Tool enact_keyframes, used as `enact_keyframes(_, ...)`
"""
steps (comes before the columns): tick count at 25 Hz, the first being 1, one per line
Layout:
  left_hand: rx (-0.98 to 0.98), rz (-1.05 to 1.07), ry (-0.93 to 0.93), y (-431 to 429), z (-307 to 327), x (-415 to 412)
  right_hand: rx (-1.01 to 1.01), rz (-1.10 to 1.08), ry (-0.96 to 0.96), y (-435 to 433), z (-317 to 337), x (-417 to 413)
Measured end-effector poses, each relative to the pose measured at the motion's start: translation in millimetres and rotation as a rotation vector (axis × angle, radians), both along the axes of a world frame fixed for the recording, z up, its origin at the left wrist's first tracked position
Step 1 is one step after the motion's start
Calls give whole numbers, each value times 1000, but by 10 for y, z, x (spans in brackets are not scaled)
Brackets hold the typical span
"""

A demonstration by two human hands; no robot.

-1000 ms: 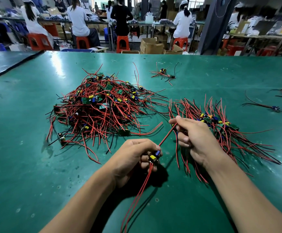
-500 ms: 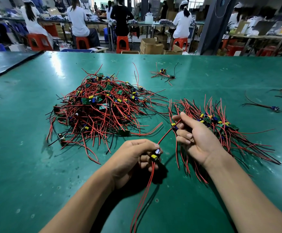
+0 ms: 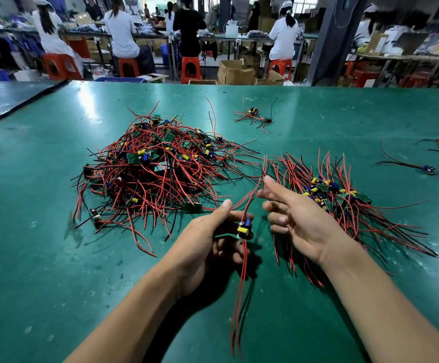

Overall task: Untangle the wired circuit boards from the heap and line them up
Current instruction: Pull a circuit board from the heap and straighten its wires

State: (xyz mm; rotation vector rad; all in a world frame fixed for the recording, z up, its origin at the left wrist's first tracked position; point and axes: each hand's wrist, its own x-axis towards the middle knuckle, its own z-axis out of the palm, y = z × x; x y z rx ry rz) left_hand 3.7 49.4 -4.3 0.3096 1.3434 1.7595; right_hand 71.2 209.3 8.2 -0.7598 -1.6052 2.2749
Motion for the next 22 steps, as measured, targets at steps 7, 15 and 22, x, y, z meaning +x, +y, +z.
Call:
enact_keyframes(7, 54, 59, -2, -15, 7, -69, 486, 141, 24, -300, -33, 25)
enact_keyframes(15, -33, 150, 267, -37, -29, -38, 994, -318, 6, -95, -73, 23)
enact_keyframes(22, -535, 217, 1308, -81, -220, -146, 1097, -582, -344, 224, -94, 112)
